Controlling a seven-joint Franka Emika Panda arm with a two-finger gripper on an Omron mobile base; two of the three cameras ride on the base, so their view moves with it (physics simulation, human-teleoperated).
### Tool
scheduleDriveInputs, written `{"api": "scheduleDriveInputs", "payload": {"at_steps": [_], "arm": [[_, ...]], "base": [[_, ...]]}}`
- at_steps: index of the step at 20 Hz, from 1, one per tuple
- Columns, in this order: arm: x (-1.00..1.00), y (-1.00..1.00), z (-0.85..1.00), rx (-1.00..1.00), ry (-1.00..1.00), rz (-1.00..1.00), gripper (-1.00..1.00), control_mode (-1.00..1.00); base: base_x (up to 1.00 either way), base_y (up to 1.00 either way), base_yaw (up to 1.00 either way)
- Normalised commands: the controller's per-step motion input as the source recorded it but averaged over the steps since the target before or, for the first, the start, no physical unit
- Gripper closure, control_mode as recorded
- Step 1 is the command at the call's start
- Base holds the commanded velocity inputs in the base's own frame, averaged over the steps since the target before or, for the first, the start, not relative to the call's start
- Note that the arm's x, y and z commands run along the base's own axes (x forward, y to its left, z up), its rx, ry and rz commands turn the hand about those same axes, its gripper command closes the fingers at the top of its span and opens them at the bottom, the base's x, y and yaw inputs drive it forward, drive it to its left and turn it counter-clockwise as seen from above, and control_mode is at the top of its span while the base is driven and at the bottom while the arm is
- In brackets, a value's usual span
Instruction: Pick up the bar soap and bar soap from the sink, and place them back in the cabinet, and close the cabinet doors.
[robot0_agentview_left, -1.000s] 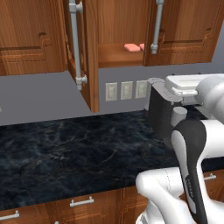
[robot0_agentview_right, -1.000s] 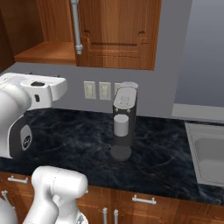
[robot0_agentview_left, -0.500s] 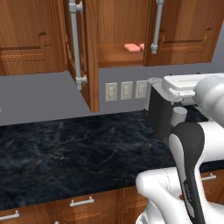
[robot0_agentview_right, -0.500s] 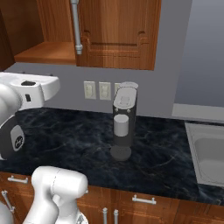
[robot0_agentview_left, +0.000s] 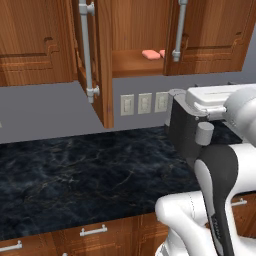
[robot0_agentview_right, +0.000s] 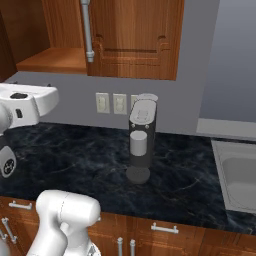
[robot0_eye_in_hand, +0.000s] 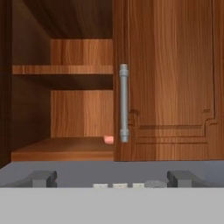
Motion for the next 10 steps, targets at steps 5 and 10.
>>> {"api": "scheduleDriveInputs", "payload": {"at_steps": [5,10], "arm": [[-0.26,0.15,0.05,0.0,0.0,0.0,-1.0,-1.0],[-0.3,0.23,0.0,-0.01,0.0,0.0,-1.0,-1.0]], "base": [[0.0,0.0,0.0],[0.0,0.0,0.0]]}}
